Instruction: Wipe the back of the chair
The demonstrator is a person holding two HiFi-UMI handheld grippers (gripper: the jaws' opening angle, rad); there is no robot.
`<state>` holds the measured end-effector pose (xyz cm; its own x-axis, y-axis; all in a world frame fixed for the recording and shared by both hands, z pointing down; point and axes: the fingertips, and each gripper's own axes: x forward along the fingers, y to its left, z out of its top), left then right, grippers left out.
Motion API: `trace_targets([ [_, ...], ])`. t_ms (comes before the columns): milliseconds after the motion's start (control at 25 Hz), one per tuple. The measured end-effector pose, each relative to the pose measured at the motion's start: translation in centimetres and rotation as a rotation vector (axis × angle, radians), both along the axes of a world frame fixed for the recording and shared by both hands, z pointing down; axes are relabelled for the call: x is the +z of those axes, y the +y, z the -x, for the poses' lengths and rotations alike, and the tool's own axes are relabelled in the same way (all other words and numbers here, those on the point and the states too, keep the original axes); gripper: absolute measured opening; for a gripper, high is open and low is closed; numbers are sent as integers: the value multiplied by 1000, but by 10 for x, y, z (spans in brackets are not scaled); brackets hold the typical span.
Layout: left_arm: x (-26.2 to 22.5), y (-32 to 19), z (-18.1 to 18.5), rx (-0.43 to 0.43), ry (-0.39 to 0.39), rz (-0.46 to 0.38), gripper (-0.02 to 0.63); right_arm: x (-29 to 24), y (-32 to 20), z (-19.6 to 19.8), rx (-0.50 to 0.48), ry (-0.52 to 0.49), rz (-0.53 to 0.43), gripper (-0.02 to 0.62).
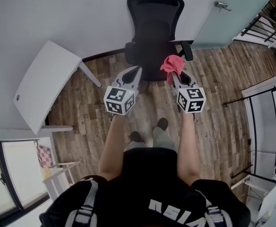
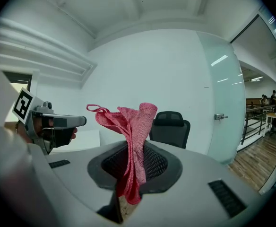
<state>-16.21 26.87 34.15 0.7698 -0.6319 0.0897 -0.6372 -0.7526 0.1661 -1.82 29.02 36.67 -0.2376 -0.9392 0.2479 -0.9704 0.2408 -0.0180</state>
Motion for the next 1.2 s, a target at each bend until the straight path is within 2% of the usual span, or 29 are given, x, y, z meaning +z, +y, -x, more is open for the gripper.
trace_targets([
  [200, 1, -32, -14, -32, -15, -3, 24, 1, -34, -15, -27, -9, -9, 77],
  [560, -15, -97, -76, -63, -45, -33, 24, -7, -107, -75, -61, -35, -26, 77],
  [1200, -12, -159, -166, -118, -109, -34, 24, 1, -182, -171, -105, -90, -24, 77],
])
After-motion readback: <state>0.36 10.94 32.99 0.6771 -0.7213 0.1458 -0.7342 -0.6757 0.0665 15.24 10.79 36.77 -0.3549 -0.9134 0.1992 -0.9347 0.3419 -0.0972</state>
